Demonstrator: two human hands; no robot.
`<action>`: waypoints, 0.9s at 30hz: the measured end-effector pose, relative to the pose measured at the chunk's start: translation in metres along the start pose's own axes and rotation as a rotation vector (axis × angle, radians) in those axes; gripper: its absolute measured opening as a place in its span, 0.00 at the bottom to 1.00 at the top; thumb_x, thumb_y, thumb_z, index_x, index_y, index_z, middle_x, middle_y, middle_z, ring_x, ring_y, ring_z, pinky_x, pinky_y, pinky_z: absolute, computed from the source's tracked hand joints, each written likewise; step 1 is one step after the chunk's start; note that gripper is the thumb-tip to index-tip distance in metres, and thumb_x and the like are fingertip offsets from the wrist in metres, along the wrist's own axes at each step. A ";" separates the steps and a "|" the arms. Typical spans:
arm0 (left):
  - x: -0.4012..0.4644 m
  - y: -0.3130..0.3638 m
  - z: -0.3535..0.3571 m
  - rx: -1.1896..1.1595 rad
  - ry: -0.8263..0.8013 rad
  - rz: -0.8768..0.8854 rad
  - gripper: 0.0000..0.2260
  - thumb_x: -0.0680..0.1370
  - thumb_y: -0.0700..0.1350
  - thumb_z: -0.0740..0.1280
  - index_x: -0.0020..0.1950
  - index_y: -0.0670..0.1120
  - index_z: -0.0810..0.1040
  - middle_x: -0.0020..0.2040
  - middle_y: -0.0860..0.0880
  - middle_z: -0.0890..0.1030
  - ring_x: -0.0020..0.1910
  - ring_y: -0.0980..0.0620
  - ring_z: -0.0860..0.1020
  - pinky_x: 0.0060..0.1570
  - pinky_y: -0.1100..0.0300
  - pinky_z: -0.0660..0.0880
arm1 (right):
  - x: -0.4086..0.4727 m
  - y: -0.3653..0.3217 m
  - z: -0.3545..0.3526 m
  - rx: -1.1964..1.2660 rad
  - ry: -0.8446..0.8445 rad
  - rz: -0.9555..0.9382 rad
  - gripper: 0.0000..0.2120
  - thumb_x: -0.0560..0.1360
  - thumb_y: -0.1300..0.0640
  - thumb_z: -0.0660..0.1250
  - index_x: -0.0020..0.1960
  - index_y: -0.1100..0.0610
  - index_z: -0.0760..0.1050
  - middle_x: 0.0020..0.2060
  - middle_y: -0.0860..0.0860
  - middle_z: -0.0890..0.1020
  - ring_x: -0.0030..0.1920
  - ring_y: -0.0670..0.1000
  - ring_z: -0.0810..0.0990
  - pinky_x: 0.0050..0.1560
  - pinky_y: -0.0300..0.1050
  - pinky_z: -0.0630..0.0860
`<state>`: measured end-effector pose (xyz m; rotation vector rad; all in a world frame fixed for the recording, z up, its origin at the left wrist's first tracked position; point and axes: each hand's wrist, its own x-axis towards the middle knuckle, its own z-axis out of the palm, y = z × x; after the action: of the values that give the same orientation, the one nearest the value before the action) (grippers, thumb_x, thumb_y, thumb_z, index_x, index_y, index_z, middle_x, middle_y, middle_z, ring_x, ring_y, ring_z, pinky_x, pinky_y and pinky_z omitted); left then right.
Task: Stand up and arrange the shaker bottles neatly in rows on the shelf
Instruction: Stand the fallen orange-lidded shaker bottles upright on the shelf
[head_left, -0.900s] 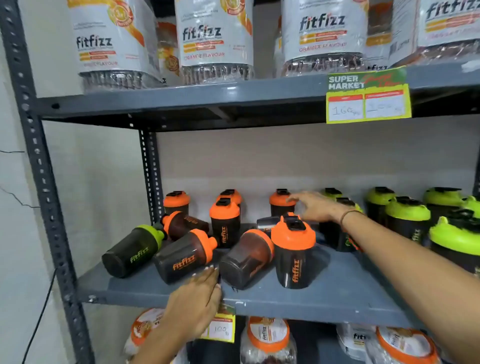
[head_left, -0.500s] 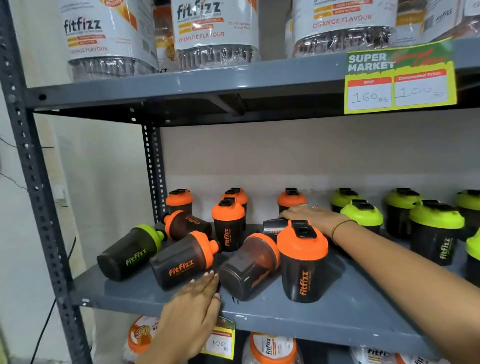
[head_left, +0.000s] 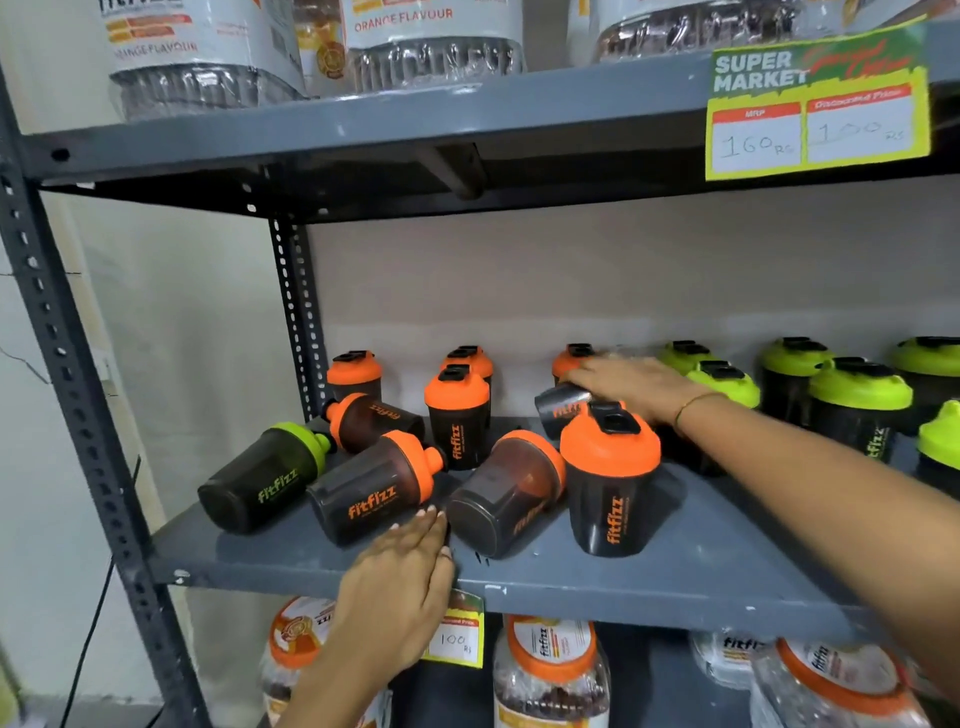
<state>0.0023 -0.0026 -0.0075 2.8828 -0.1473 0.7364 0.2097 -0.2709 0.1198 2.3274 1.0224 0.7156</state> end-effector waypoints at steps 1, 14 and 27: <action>-0.001 0.000 0.000 0.006 0.005 0.002 0.32 0.75 0.58 0.39 0.73 0.49 0.65 0.73 0.52 0.68 0.71 0.56 0.66 0.70 0.63 0.58 | 0.003 0.006 -0.010 0.013 -0.030 0.024 0.24 0.74 0.51 0.64 0.69 0.46 0.64 0.62 0.49 0.73 0.63 0.55 0.73 0.50 0.52 0.76; -0.003 -0.003 0.007 0.067 0.068 -0.011 0.24 0.78 0.54 0.49 0.66 0.47 0.75 0.65 0.49 0.78 0.63 0.54 0.76 0.64 0.58 0.67 | 0.022 -0.003 -0.024 -0.494 -0.197 -0.360 0.17 0.81 0.59 0.54 0.66 0.51 0.71 0.62 0.49 0.74 0.65 0.54 0.72 0.57 0.51 0.72; -0.002 -0.004 0.010 0.037 0.072 -0.005 0.27 0.77 0.55 0.45 0.69 0.48 0.71 0.68 0.49 0.74 0.67 0.55 0.72 0.68 0.60 0.61 | 0.015 0.000 -0.037 -0.507 -0.123 -0.369 0.23 0.76 0.57 0.61 0.70 0.47 0.65 0.69 0.51 0.71 0.71 0.56 0.68 0.64 0.55 0.70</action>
<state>0.0054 -0.0001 -0.0179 2.8851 -0.1189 0.8492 0.1951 -0.2508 0.1515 1.6713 1.0327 0.5901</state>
